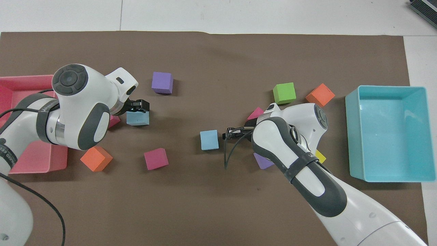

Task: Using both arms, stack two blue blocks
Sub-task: 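Reach the left gripper to the light blue cube near the pink bin and grasp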

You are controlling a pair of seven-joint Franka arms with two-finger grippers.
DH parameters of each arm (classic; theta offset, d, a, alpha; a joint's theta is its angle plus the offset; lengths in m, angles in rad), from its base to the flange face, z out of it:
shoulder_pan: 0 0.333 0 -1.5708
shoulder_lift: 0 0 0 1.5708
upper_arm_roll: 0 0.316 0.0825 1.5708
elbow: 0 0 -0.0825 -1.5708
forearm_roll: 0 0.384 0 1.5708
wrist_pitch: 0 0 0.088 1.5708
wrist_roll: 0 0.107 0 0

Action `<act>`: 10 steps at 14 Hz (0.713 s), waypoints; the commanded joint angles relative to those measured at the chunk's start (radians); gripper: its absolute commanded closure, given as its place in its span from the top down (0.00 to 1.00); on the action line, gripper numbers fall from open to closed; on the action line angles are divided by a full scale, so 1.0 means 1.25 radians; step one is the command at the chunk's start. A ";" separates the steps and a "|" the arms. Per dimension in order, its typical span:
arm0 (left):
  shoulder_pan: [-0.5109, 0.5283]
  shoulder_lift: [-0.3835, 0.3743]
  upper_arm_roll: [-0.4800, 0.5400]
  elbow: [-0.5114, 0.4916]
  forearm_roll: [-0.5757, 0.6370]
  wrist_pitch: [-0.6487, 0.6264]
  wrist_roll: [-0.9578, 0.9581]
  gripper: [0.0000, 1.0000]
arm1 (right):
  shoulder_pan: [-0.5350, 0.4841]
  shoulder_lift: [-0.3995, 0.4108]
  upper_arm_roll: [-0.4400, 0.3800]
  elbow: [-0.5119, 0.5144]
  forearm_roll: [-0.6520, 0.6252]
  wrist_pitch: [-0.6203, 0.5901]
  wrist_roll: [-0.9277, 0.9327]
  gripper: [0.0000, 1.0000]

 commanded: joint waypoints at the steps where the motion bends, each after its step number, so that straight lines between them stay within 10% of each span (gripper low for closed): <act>1: -0.011 0.044 0.006 -0.004 0.054 0.055 -0.044 1.00 | -0.011 -0.005 0.008 -0.030 0.093 0.014 -0.094 0.00; 10: -0.011 0.049 0.003 0.015 0.096 0.003 -0.062 0.86 | -0.025 0.009 0.009 -0.035 0.219 -0.020 -0.208 0.00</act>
